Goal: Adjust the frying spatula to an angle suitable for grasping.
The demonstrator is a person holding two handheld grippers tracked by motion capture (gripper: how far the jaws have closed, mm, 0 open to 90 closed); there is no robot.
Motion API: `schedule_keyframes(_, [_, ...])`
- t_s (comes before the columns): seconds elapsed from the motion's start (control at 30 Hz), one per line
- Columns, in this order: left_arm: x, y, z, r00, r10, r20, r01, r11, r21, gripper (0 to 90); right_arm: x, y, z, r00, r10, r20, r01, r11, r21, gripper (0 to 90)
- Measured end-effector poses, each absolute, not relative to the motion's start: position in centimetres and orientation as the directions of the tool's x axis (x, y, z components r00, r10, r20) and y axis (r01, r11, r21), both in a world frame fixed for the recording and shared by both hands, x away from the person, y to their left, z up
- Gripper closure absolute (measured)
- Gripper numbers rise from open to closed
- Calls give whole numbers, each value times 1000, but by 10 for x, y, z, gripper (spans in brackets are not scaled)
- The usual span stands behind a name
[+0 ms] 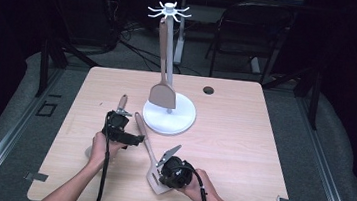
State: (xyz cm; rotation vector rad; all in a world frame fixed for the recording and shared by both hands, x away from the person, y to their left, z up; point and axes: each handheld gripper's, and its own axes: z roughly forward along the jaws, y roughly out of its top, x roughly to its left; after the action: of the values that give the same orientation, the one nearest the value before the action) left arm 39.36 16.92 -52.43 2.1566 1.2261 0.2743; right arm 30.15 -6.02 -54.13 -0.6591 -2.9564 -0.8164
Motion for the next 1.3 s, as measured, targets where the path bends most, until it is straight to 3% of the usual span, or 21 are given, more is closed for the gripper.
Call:
schedule_keyframes(0.6, [404, 156, -534, 555, 815, -167, 716, -365, 595, 78, 305, -56, -554, -914, 389, 113, 396, 803, 444, 900])
schedule_keyframes(0.9, [415, 149, -544, 549, 819, -168, 731, -373, 571, 166, 305, -56, -554, -916, 385, 114, 393, 805, 445, 900])
schedule_keyframes(1.3, [422, 144, -553, 522, 825, -215, 772, -350, 531, 360, 306, -56, -554, -918, 380, 114, 390, 810, 438, 900])
